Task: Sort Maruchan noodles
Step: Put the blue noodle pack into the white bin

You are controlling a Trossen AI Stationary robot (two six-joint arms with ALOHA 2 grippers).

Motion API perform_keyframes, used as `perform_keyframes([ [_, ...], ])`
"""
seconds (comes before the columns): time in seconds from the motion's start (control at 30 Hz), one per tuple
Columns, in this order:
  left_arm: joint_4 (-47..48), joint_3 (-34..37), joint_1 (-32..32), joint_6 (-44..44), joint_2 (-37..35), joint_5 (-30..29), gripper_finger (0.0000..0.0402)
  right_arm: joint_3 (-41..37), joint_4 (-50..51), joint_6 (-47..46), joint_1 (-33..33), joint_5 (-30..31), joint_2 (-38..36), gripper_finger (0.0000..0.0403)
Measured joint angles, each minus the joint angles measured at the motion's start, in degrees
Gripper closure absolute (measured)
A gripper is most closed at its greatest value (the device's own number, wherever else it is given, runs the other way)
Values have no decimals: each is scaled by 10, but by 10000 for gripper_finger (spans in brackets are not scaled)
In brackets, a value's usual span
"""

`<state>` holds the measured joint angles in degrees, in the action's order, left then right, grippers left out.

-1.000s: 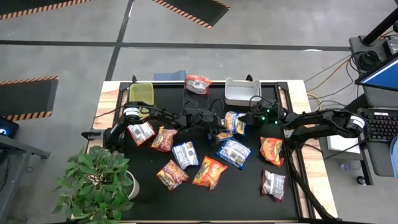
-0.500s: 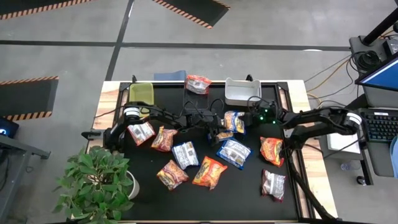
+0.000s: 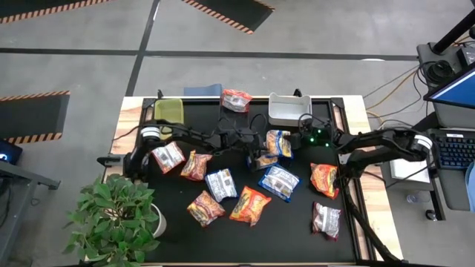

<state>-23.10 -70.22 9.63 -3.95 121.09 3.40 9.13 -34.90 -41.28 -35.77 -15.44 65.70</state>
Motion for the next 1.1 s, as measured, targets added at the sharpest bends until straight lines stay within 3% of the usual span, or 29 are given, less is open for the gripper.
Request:
perform_keyframes([
  [0.23,60,5,2,-54,-93,0,364,0,-2,8,0,10,-98,393],
  [0.63,82,7,3,-106,-224,1,364,0,-19,110,0,226,-229,394],
  [0.9,82,7,3,-106,-235,1,364,0,-40,216,0,513,-214,393],
  [1.1,76,7,3,-105,-231,1,364,0,-94,228,0,585,-141,392],
])
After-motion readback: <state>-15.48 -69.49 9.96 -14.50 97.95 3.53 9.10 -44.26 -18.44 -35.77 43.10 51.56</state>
